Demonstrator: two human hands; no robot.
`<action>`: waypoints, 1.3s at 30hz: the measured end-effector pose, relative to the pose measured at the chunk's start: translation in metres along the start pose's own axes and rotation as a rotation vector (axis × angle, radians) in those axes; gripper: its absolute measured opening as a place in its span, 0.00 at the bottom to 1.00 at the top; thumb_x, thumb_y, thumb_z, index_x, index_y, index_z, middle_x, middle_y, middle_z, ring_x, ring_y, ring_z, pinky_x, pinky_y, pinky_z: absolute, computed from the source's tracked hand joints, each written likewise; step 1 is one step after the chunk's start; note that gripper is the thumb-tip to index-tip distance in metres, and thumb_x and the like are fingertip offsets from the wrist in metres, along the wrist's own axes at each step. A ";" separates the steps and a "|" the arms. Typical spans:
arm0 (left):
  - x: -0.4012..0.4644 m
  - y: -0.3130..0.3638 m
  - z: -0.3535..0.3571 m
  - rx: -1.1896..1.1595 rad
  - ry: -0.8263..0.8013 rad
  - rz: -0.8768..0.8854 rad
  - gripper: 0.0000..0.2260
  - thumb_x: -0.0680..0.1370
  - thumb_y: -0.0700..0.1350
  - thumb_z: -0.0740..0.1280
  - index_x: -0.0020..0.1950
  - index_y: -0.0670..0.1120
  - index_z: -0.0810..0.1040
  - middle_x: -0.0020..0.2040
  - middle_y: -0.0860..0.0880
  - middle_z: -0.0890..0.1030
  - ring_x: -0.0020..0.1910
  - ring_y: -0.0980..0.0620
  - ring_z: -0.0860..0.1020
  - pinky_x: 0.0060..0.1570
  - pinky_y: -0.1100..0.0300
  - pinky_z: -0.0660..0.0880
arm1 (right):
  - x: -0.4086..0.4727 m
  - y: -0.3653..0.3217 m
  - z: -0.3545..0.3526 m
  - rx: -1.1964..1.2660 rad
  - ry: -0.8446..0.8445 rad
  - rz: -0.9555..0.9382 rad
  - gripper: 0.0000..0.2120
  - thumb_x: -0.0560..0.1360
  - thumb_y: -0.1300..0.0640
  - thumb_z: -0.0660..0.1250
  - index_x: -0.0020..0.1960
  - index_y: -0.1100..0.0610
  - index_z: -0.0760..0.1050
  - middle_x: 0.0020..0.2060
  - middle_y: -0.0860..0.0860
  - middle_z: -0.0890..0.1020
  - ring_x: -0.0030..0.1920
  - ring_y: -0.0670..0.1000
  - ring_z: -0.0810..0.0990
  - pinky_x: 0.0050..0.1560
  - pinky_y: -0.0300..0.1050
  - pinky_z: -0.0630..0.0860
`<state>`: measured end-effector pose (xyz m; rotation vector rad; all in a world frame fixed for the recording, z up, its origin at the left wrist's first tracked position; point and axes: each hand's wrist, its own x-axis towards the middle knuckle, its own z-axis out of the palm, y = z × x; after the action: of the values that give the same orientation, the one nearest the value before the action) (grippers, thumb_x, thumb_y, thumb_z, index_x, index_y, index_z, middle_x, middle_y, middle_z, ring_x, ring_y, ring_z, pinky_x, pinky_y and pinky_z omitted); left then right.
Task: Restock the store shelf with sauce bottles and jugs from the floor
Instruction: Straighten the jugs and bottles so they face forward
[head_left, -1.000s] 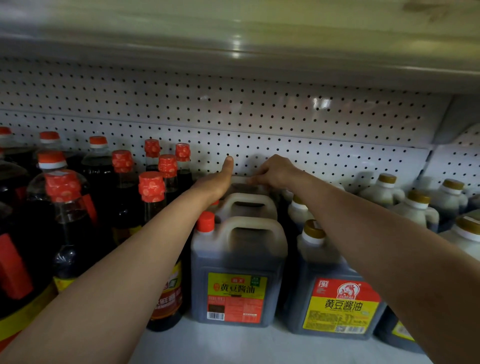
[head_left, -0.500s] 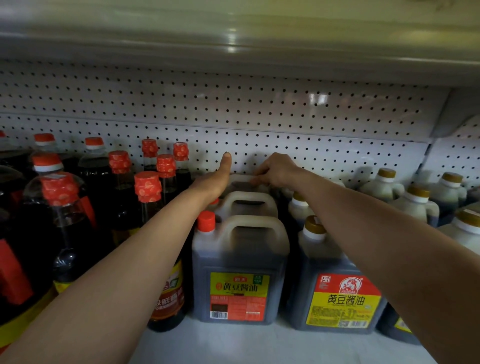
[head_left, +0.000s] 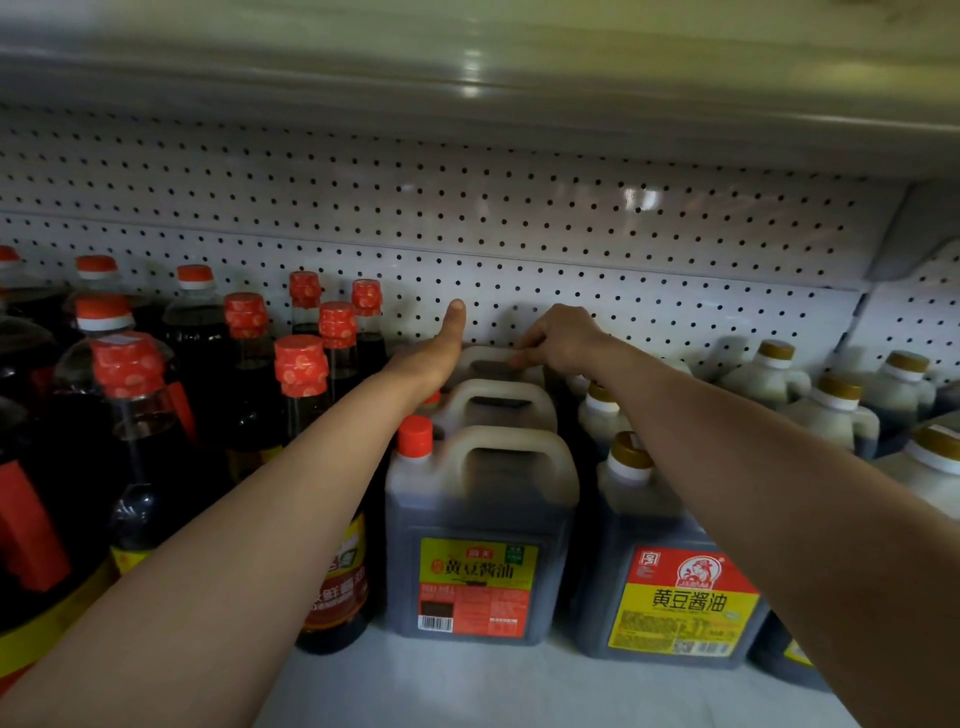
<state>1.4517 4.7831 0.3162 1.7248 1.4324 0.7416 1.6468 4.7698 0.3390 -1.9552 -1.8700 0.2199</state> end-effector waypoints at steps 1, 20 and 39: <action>0.001 0.000 0.000 -0.003 -0.004 -0.003 0.45 0.74 0.77 0.43 0.77 0.47 0.67 0.78 0.42 0.63 0.76 0.43 0.64 0.75 0.47 0.60 | 0.000 0.000 0.000 0.002 0.004 0.004 0.17 0.73 0.50 0.76 0.59 0.56 0.84 0.58 0.51 0.84 0.54 0.46 0.77 0.57 0.38 0.69; -0.002 0.001 -0.001 0.010 -0.029 0.015 0.43 0.76 0.75 0.43 0.77 0.47 0.67 0.79 0.43 0.63 0.76 0.43 0.63 0.73 0.49 0.59 | 0.002 0.003 0.000 -0.032 0.007 0.013 0.16 0.74 0.51 0.76 0.59 0.56 0.84 0.58 0.51 0.84 0.58 0.49 0.80 0.58 0.39 0.70; -0.049 0.022 -0.015 0.021 -0.065 0.009 0.36 0.80 0.69 0.43 0.78 0.47 0.64 0.78 0.41 0.63 0.76 0.41 0.64 0.72 0.47 0.61 | -0.027 -0.007 -0.023 0.289 0.031 0.015 0.15 0.74 0.52 0.77 0.59 0.56 0.84 0.57 0.51 0.84 0.52 0.49 0.83 0.59 0.47 0.81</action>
<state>1.4408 4.7358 0.3443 1.7558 1.3940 0.6715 1.6472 4.7394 0.3579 -1.7664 -1.6973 0.4367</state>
